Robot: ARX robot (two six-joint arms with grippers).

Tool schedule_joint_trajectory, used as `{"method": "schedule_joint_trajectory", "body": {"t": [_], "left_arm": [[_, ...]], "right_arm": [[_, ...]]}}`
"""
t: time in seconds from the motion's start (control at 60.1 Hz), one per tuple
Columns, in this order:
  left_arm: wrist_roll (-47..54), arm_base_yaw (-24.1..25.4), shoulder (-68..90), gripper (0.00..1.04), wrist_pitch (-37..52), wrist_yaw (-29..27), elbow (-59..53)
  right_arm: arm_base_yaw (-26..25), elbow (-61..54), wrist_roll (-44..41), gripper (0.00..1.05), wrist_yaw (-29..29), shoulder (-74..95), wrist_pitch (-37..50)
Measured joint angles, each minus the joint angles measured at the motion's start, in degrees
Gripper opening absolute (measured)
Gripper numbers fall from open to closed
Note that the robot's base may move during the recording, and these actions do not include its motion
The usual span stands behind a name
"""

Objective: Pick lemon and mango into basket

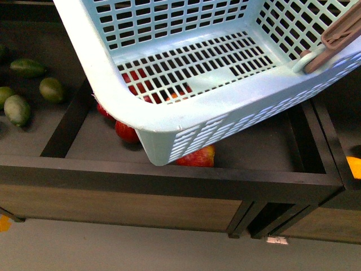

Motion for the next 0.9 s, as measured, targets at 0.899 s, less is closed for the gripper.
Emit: {"method": "schedule_joint_trajectory", "body": {"t": [0.899], "left_arm": [[0.0, 0.0, 0.0, 0.05, 0.0, 0.2, 0.0]], "right_arm": [[0.2, 17.4, 7.5, 0.96, 3.5, 12.7, -8.5]]}}
